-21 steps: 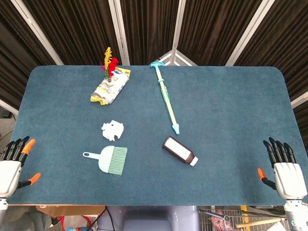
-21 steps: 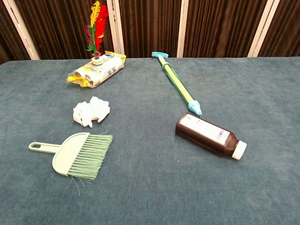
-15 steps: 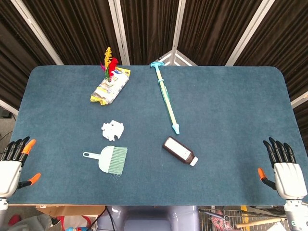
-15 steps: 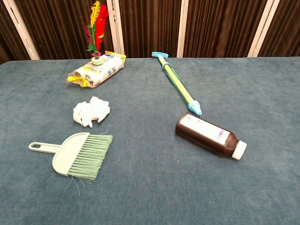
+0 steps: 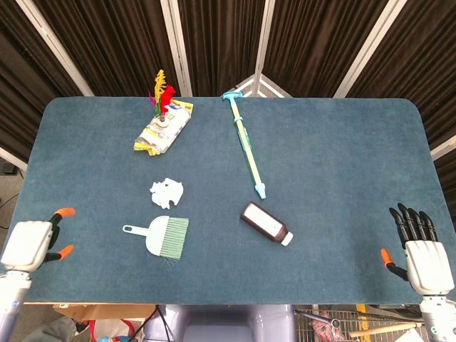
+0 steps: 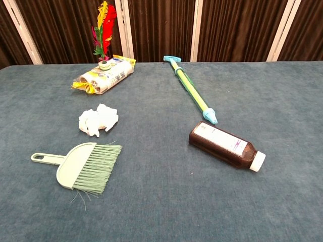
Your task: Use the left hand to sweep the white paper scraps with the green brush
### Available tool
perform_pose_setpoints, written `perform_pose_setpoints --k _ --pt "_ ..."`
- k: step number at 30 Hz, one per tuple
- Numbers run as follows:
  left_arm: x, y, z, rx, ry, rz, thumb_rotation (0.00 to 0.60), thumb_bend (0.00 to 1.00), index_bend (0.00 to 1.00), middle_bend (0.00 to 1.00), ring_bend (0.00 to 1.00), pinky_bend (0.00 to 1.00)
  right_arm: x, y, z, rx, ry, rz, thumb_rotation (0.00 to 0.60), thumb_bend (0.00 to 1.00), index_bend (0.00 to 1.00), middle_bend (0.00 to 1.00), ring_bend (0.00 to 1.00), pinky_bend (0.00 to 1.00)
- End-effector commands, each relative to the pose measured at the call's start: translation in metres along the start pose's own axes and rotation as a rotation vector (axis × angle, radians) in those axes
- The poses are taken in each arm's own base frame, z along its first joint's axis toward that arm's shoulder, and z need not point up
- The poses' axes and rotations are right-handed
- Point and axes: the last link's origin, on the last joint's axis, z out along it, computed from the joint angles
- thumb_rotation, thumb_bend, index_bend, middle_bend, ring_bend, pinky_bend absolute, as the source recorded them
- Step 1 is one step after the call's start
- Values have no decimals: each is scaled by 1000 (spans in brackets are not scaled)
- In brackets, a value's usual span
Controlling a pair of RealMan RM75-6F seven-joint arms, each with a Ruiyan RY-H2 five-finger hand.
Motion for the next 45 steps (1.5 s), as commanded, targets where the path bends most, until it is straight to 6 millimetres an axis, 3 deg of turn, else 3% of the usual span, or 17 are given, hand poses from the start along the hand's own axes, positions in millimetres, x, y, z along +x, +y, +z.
perform_pose_setpoints --k 1,13,25,31,34,40,45 --pt "-18 35 39 -30 -99 43 600 304 469 1000 1000 1000 0 0 0 2 1 1 600 376 0 0 0 0" --pt "-66 86 70 -70 -225 143 600 348 462 1000 1000 1000 1 0 -1 -1 1 18 600 376 0 0 0 0" --pt "-88 116 86 -60 -255 134 600 405 450 1000 1000 1000 1 0 0 -4 -3 34 600 376 0 0 0 0" --pt "-92 119 88 -63 -262 145 600 418 455 1000 1000 1000 1 0 -1 -2 -6 35 600 376 0 0 0 0" --pt "-95 120 88 -63 -269 151 600 474 503 1000 1000 1000 1 0 0 -1 -4 35 600 376 0 0 0 0" --pt "-98 121 87 -58 -273 153 600 649 725 1000 1000 1000 2 1 -1 -8 -1 37 600 376 0 0 0 0" --pt "-79 123 91 -43 -190 143 600 718 768 1000 1000 1000 2 0 0 -6 -3 36 600 376 0 0 0 0"
